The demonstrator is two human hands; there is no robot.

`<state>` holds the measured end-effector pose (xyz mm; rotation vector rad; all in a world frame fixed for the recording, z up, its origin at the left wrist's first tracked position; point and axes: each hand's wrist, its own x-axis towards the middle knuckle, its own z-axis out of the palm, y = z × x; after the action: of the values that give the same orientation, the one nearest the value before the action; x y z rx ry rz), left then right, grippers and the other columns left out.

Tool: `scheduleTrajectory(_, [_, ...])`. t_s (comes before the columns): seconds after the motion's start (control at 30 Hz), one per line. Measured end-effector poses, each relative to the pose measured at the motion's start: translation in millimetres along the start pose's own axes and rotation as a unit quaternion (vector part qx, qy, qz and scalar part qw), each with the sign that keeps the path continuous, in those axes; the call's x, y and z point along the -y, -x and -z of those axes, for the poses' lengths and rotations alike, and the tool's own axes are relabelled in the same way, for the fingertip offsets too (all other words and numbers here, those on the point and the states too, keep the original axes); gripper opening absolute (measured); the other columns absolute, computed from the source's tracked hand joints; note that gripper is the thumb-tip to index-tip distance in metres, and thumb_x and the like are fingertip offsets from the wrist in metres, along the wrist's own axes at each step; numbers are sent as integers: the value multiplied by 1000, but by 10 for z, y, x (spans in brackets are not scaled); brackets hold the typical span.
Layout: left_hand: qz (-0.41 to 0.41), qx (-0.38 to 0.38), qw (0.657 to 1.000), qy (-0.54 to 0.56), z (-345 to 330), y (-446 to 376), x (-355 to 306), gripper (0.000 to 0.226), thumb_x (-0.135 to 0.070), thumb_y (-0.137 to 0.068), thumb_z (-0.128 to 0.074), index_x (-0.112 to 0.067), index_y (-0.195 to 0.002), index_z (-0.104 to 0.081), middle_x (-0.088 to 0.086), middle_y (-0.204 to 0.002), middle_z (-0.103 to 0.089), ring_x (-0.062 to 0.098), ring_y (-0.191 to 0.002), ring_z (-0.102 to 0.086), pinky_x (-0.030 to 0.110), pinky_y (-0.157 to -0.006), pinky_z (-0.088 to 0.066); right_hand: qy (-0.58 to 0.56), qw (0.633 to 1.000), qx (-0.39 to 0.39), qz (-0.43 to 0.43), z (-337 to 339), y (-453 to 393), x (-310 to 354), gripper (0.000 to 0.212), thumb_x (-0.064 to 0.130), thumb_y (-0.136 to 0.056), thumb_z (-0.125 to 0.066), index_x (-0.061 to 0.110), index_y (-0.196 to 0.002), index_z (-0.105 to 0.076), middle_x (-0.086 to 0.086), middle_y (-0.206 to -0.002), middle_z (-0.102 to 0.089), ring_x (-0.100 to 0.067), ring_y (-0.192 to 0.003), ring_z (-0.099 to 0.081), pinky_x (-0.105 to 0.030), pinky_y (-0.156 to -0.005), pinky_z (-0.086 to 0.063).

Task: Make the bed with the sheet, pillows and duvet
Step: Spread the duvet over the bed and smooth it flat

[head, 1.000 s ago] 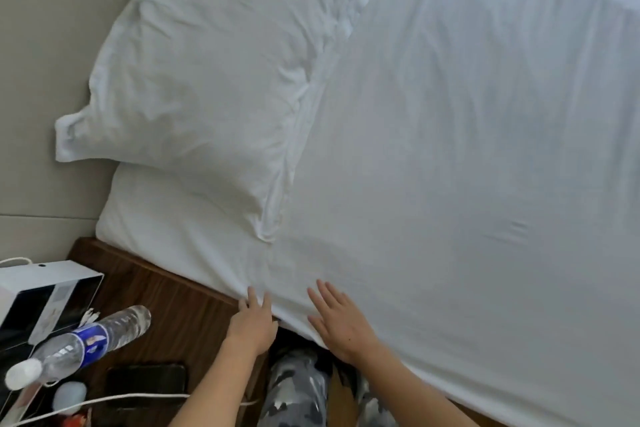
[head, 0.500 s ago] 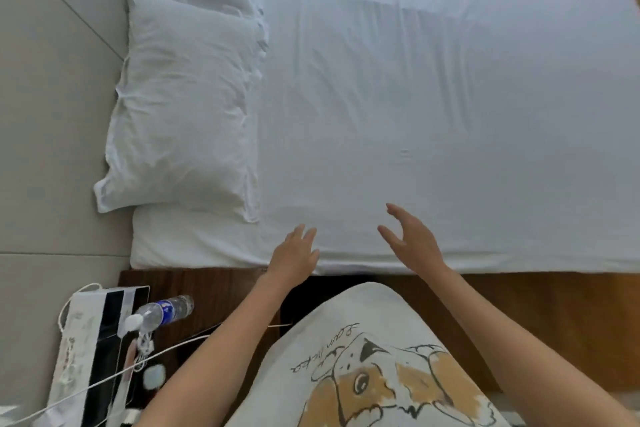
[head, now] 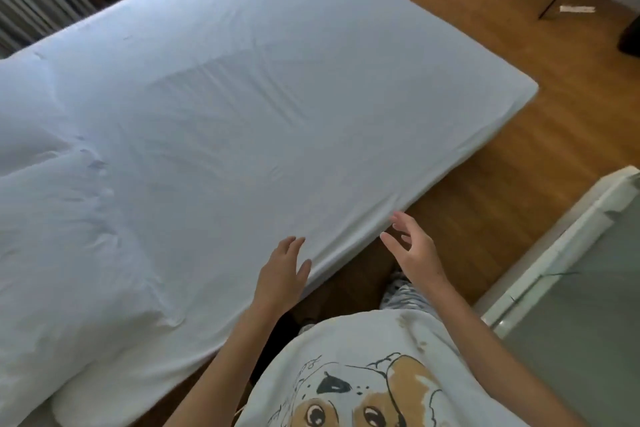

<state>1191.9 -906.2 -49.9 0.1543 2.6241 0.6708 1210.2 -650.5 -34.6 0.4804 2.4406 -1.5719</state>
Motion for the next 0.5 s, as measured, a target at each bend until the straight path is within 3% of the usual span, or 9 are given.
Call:
scheduleTrajectory(0.2, [-36,27,998,54,-340,-820,-1300,42,-31,-99,-49,-24,-141,-44,-8,-142,-45,6,-120,-50,23,-95,-40,25,999,-27,-9,1207,-372,-484,51,40,-92,-59,25,-139,-45,13,-136,-50,-1,-121,-46,-24,-100,-40])
scheduleTrajectory(0.5, [-67,102,983,134,-1001,-1961,-3425,38,-28,-97,-54,-25,-135,-50,-6,-131,-56,8,-112,-55,27,-97,-46,-64,975,-177,-119,3245,-880,-1144,40,31,-94,-59,25,-132,-51,10,-127,-56,-3,-115,-52,-25,-98,-42])
